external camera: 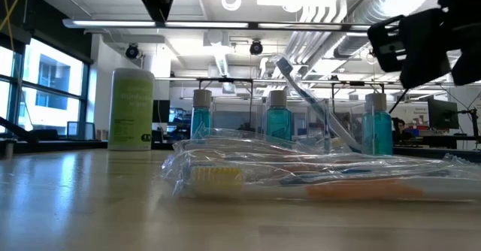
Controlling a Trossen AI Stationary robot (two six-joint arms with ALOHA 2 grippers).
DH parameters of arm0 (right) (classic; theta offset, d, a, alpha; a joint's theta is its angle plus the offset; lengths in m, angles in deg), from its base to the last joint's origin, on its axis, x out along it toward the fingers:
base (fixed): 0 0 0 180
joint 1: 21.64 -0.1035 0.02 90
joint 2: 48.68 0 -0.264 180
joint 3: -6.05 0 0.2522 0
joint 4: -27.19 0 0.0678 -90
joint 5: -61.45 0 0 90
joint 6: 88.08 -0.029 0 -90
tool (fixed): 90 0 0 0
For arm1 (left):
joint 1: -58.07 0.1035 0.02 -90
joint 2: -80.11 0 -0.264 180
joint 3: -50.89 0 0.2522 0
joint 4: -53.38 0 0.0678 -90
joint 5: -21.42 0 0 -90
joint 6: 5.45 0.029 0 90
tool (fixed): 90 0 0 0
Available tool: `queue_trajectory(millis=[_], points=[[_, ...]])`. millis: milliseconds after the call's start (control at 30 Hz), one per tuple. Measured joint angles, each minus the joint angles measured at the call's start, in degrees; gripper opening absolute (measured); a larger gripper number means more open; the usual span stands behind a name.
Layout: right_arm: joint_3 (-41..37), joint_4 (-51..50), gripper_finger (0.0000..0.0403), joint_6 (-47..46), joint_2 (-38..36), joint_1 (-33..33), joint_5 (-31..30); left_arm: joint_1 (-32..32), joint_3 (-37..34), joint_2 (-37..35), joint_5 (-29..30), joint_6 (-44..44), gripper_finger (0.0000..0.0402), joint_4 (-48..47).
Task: Pick & Place toothbrushing station
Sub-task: Put the mouthwash into the transparent organizer
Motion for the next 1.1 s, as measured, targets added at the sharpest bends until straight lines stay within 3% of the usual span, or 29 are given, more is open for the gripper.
queue_trajectory(millis=[467, 733, 1100], points=[[0.0, -7.1, 0.0136, -4.0, 0.0, 2.0, -0.7, 0.0, 0.0, 0.0, 0.0, 0.0, 0.0166, -0.7], [0.0, -0.3, 0.0136, -1.8, 5.6, 2.3, 1.6, 0.0, 0.0, 0.0, 0.0, -0.5, 0.0166, -0.7], [0.0, 1.4, 0.0136, 0.2, 6.4, 3.5, 3.8, 0.0, 0.0, 0.0, 0.0, -0.6, 0.0166, -1.0]])
